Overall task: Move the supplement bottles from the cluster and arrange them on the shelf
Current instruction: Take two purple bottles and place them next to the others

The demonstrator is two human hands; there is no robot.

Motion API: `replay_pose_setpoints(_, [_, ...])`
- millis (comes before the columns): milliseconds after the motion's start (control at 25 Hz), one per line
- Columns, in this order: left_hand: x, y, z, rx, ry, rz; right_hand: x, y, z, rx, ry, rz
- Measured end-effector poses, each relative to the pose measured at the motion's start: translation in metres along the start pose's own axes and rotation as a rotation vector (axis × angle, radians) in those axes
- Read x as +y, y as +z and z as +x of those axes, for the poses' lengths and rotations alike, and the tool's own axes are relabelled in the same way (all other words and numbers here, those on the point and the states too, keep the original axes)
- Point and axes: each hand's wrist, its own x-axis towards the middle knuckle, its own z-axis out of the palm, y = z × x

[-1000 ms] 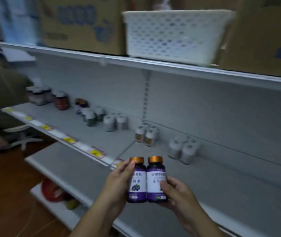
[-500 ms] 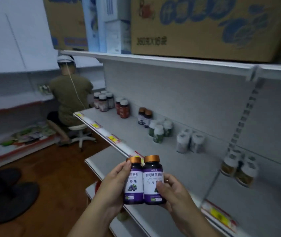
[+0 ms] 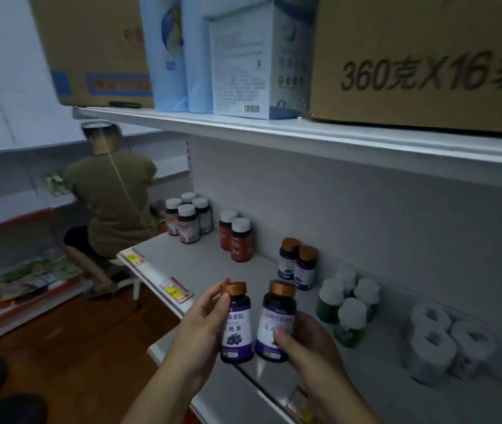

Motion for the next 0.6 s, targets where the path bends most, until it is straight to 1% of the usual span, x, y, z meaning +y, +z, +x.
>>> replay_pose_setpoints(80, [-0.010, -0.006, 0.056, -0.117, -0.028, 0.019, 0.007, 0.009, 0.035, 0.198, -0.048, -0.081])
replay_pose_setpoints(120, [-0.015, -0.005, 0.079, -0.164, -0.043, 0.048, 0.008, 0.012, 0.047, 0.265, -0.069, -0.112])
replay_pose_setpoints(160, [-0.018, -0.004, 0.095, -0.186, -0.039, 0.065, 0.006, 0.014, 0.054, 0.284, -0.091, -0.135])
replay_pose_setpoints(200, [-0.019, -0.003, 0.118, -0.249, -0.043, 0.078, 0.008, 0.020, 0.067, 0.333, -0.104, -0.163])
replay_pose_setpoints(280, [-0.023, 0.001, 0.154, -0.451, -0.047, 0.102, 0.014, 0.031, 0.090, 0.493, -0.092, -0.239])
replay_pose_setpoints(360, [-0.025, 0.008, 0.181, -0.595, -0.028, 0.120, 0.021, 0.039, 0.114, 0.635, -0.075, -0.303])
replay_pose_setpoints(480, [-0.040, 0.013, 0.207, -0.680, 0.012, 0.148, 0.034, 0.041, 0.134, 0.757, -0.003, -0.394])
replay_pose_setpoints(600, [-0.050, 0.013, 0.215, -0.741, 0.002, 0.177, 0.035, 0.036, 0.134, 0.785, 0.058, -0.535])
